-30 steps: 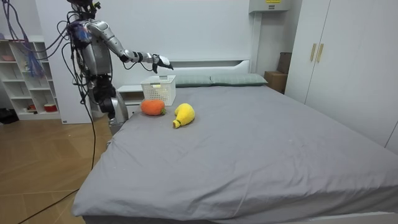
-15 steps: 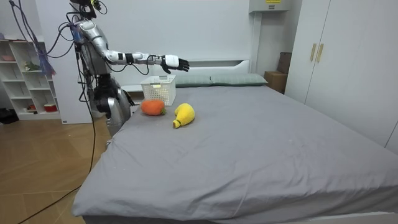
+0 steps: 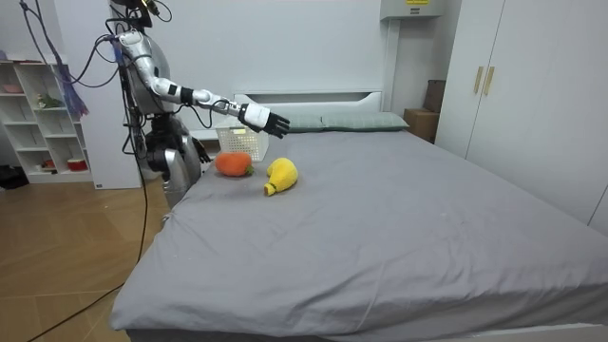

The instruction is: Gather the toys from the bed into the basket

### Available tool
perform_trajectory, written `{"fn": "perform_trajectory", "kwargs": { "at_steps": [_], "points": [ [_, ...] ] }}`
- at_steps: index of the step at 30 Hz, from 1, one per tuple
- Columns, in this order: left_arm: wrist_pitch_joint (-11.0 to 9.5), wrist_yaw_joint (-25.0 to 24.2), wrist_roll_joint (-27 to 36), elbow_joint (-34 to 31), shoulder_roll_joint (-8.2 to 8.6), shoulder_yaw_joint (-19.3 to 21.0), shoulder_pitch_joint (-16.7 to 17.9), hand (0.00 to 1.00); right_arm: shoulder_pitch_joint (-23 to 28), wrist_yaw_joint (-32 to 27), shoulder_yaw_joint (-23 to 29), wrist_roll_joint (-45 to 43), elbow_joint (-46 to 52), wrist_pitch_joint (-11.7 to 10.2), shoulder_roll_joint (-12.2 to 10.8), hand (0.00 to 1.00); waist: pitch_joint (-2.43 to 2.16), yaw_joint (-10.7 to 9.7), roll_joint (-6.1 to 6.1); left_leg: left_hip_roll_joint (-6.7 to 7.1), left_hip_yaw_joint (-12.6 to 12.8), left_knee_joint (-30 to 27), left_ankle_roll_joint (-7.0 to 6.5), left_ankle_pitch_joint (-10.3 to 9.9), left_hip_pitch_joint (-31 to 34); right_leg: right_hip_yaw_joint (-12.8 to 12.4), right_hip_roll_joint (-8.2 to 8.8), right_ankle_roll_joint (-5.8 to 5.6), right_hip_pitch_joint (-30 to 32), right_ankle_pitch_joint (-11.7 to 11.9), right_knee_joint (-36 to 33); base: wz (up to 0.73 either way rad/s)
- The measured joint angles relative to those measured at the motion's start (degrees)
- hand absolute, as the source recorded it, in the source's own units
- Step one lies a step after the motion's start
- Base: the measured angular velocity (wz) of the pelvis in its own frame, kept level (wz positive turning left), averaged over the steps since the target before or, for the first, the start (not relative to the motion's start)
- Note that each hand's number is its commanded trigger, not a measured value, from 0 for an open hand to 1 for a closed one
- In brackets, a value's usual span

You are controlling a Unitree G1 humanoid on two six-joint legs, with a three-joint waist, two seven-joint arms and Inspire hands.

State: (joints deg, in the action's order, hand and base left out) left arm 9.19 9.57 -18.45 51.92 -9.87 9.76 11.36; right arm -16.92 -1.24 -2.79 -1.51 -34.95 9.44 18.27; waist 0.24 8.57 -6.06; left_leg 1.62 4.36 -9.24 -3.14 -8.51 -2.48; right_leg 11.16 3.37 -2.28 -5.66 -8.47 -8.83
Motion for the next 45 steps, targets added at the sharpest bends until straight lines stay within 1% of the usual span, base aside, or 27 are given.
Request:
{"fn": "perform_trajectory", "kwargs": {
  "at_steps": [1, 2, 3, 6, 8, 10, 13, 14, 16, 17, 18, 19, 20, 21, 22, 23, 24, 25, 27, 28, 29, 30, 33, 36, 40, 45],
  "points": [
    [0.09, 0.01, -0.16, 0.00, -0.42, 0.05, 0.01, 0.00, -0.06, -0.48, -0.48, 0.83, -2.75, -0.01, 0.14, 0.00, 0.09, 0.45, -0.29, -0.04, -0.31, -0.15, 0.02, -0.01, 0.60, 0.02, -0.04, 0.01, 0.29, 0.00, -0.06, 0.00],
    [0.09, 0.00, -0.28, 0.00, -0.61, 0.05, -0.07, 0.00, -0.06, -0.56, -0.58, 0.97, -3.99, 0.00, 0.12, 0.00, 0.03, 0.71, -0.45, -0.05, -0.44, -0.31, 0.07, -0.07, 1.07, 0.05, -0.06, 0.01, 0.61, 0.00, -0.09, 0.03],
    [0.08, -0.02, -0.28, -0.01, -0.87, 0.03, -0.35, 0.00, -0.07, -0.56, -0.66, 1.27, -5.94, 0.02, 0.12, 0.00, 0.18, 1.22, -0.79, -0.09, -0.60, -0.41, 0.09, -0.09, 1.79, 0.16, -0.11, 0.07, 1.07, 0.04, -0.16, 0.05],
    [0.08, -0.10, -0.25, -0.01, -1.03, -0.03, -0.13, 0.00, -0.08, -0.58, -1.05, 2.02, -7.65, 0.01, 0.12, 0.00, 0.45, 1.83, -1.31, -0.13, -0.77, -0.73, 0.09, -0.10, 2.82, 0.49, -0.11, 0.13, 2.10, 0.08, -0.55, 0.01],
    [0.07, -0.12, -0.21, -0.01, -1.08, -0.66, -0.10, 0.00, -0.39, -0.85, -1.06, 2.01, -8.11, -0.16, 0.13, 0.00, 0.50, 2.07, -1.43, -0.06, -1.30, -1.41, 0.08, -0.18, 3.87, 0.83, -0.10, 0.15, 2.94, 0.09, -0.84, 0.08],
    [-0.04, -0.04, -0.20, 0.10, -1.09, -2.45, -0.53, 0.00, -2.29, -2.02, -1.38, 2.37, -11.73, -0.94, 0.12, 0.00, 0.57, 2.75, -1.43, -0.02, -1.71, -2.27, 0.05, -0.22, 5.24, 1.68, -0.06, 0.32, 4.05, 0.20, -0.79, 0.10],
    [-0.43, 0.85, -0.22, 1.46, -1.09, -4.03, -1.03, 0.00, -5.66, -3.88, -2.84, 1.78, -17.56, -2.07, 0.15, 0.00, 0.60, 3.73, -1.39, -0.05, -1.88, -2.63, 0.06, -0.20, 7.48, 1.68, -0.12, 0.37, 5.78, 0.23, -0.99, 0.07],
    [-0.64, 1.04, -0.19, 1.39, -0.96, -4.47, -1.57, 0.00, -7.25, -5.13, -2.79, 1.06, -20.36, -2.60, 0.15, 0.00, 0.61, 4.26, -1.35, -0.05, -2.16, -3.28, 0.07, -0.19, 8.81, 2.20, -0.14, 0.59, 6.86, 0.37, -0.99, 0.21],
    [-0.88, 1.24, 0.43, 1.30, -1.15, -5.88, -2.64, 0.00, -10.31, -8.57, -2.77, 1.15, -25.64, -3.25, 0.17, 0.00, 0.74, 4.46, -1.17, -0.04, -3.46, -4.81, 0.17, -0.10, 12.07, 4.55, -0.11, 0.77, 8.77, 0.49, -0.99, 0.39],
    [-0.89, 1.32, 0.83, 1.28, -1.26, -6.60, -2.84, 0.00, -10.82, -9.38, -2.82, 1.19, -26.31, -3.33, 0.18, 0.00, 0.81, 4.51, -1.10, -0.02, -3.75, -4.99, 0.20, -0.04, 12.76, 4.87, -0.11, 0.79, 9.23, 0.50, -0.99, 0.29],
    [-0.97, 1.33, 1.65, 1.21, -1.33, -7.80, -3.00, 0.00, -11.74, -10.69, -3.01, 1.17, -27.47, -3.75, 0.17, 0.00, 0.86, 4.96, -1.02, -0.01, -4.14, -5.25, 0.28, 0.08, 13.99, 5.29, -0.13, 0.84, 10.24, 0.53, -0.96, 0.14],
    [-1.02, 1.33, 1.84, 1.21, -1.33, -8.16, -2.99, 0.00, -12.09, -11.37, -3.30, 1.25, -27.93, -3.91, 0.18, 0.00, 0.89, 5.40, -0.99, -0.02, -4.31, -5.23, 0.33, 0.16, 14.49, 5.59, -0.13, 0.89, 10.79, 0.56, -0.99, 0.13],
    [-1.10, 1.34, 2.04, 1.44, -1.48, -8.95, -3.21, 0.00, -12.81, -12.77, -4.09, 1.85, -29.28, -4.41, 0.29, 0.00, 0.97, 6.04, -1.04, 0.00, -4.63, -5.19, 0.45, 0.34, 15.47, 6.53, -0.10, 0.95, 11.68, 0.60, -1.00, 0.16],
    [-1.23, 1.35, 2.02, 1.70, -1.64, -9.45, -3.51, 0.00, -13.83, -13.59, -5.18, 2.68, -30.86, -4.57, 0.32, 0.00, 1.15, 6.25, -1.08, 0.01, -5.12, -5.11, 0.58, 0.52, 16.24, 7.33, -0.11, 0.95, 12.22, 0.59, -0.98, 0.19],
    [-1.26, 1.36, 2.05, 1.85, -1.68, -9.66, -3.61, 0.00, -14.24, -13.91, -5.50, 3.05, -31.54, -4.65, 0.32, 0.00, 1.17, 6.32, -1.07, 0.00, -5.35, -5.11, 0.63, 0.56, 16.64, 7.99, -0.11, 0.95, 12.53, 0.59, -0.98, 0.22],
    [-1.30, 1.41, 2.05, 2.36, -1.77, -10.05, -3.86, 0.00, -14.98, -14.62, -6.17, 3.13, -32.79, -4.65, 0.36, 0.00, 1.51, 6.80, -1.10, 0.03, -5.75, -5.11, 0.71, 0.62, 17.02, 9.39, -0.06, 1.00, 12.76, 0.56, -0.97, 0.18],
    [-1.34, 1.40, 2.08, 2.93, -1.79, -10.08, -4.10, 0.00, -15.13, -15.18, -6.29, 3.10, -33.69, -4.70, 0.49, 0.00, 1.73, 7.27, -1.15, 0.02, -6.10, -5.05, 0.74, 0.62, 17.28, 10.27, -0.08, 1.05, 12.89, 0.53, -0.97, 0.17],
    [-1.37, 1.40, 2.07, 3.21, -1.80, -10.19, -4.23, 0.00, -15.17, -15.38, -6.38, 3.10, -34.07, -4.70, 0.66, 0.00, 1.78, 7.47, -1.21, 0.02, -6.23, -5.02, 0.75, 0.62, 17.47, 10.50, -0.09, 1.06, 13.04, 0.52, -0.98, 0.12],
    [-1.69, 1.20, 2.12, 3.34, -1.95, -10.69, -4.33, 0.00, -15.54, -16.05, -7.30, 2.34, -34.20, -4.77, 1.79, 0.00, 2.12, 7.75, -1.49, 0.10, -6.35, -5.22, 0.78, 0.65, 19.00, 10.89, -0.11, 1.08, 14.33, 0.51, -0.99, 0.06],
    [-1.73, 1.06, 2.17, 3.45, -2.05, -10.82, -4.34, 0.00, -15.71, -16.29, -7.30, 1.95, -34.22, -4.85, 1.87, 0.00, 2.20, 7.81, -1.55, 0.10, -6.39, -5.26, 0.78, 0.65, 19.31, 10.85, -0.11, 1.08, 14.67, 0.51, -0.98, 0.00],
    [-1.87, 0.91, 2.29, 3.51, -2.26, -11.23, -4.37, 0.00, -15.77, -16.57, -7.31, 1.48, -34.29, -5.09, 1.94, 0.62, 2.28, 7.79, -1.70, 0.11, -6.39, -5.35, 0.78, 0.66, 19.72, 10.82, -0.11, 1.08, 15.01, 0.51, -0.98, 0.00],
    [-2.32, 0.81, 2.81, 3.50, -2.34, -11.33, -4.40, 0.00, -15.77, -16.80, -7.31, 1.34, -34.45, -5.18, 1.99, 1.00, 2.34, 7.75, -1.80, 0.11, -6.38, -5.50, 0.78, 0.66, 19.97, 10.81, -0.09, 1.08, 15.18, 0.51, -0.99, 0.00],
    [-3.26, -0.22, 3.18, 3.84, -2.46, -11.83, -4.72, 0.00, -15.77, -17.50, -7.40, 1.15, -34.47, -5.29, 2.02, 1.00, 2.59, 7.76, -1.79, 0.11, -6.38, -5.50, 0.77, 0.66, 20.11, 10.78, -0.03, 1.09, 15.31, 0.50, -0.99, 0.00],
    [-3.38, -0.69, 3.18, 4.62, -2.44, -12.37, -5.51, 0.00, -15.77, -19.21, -8.02, 0.57, -35.17, -5.89, 2.36, 1.00, 2.61, 7.77, -1.81, 0.05, -6.49, -5.50, 0.77, 0.66, 20.43, 10.82, -0.03, 1.09, 15.63, 0.50, -0.97, 0.00],
    [-3.36, -1.32, 3.20, 4.79, -2.46, -12.32, -6.33, 0.00, -15.76, -20.78, -9.83, -0.94, -36.40, -6.27, 3.42, 1.00, 2.62, 7.91, -1.80, 0.00, -6.64, -5.50, 0.78, 0.65, 20.86, 10.82, -0.12, 1.11, 15.88, 0.51, -0.87, 0.00],
    [-3.55, -1.23, 3.15, 4.68, -2.46, -12.33, -7.10, 0.00, -15.32, -20.81, -11.74, -1.17, -36.95, -6.27, 3.88, 1.00, 2.60, 8.34, -1.79, -0.09, -6.51, -5.46, 0.81, 0.66, 20.78, 10.85, -0.18, 1.11, 15.88, 0.52, -0.84, 0.00]
  ]
}}
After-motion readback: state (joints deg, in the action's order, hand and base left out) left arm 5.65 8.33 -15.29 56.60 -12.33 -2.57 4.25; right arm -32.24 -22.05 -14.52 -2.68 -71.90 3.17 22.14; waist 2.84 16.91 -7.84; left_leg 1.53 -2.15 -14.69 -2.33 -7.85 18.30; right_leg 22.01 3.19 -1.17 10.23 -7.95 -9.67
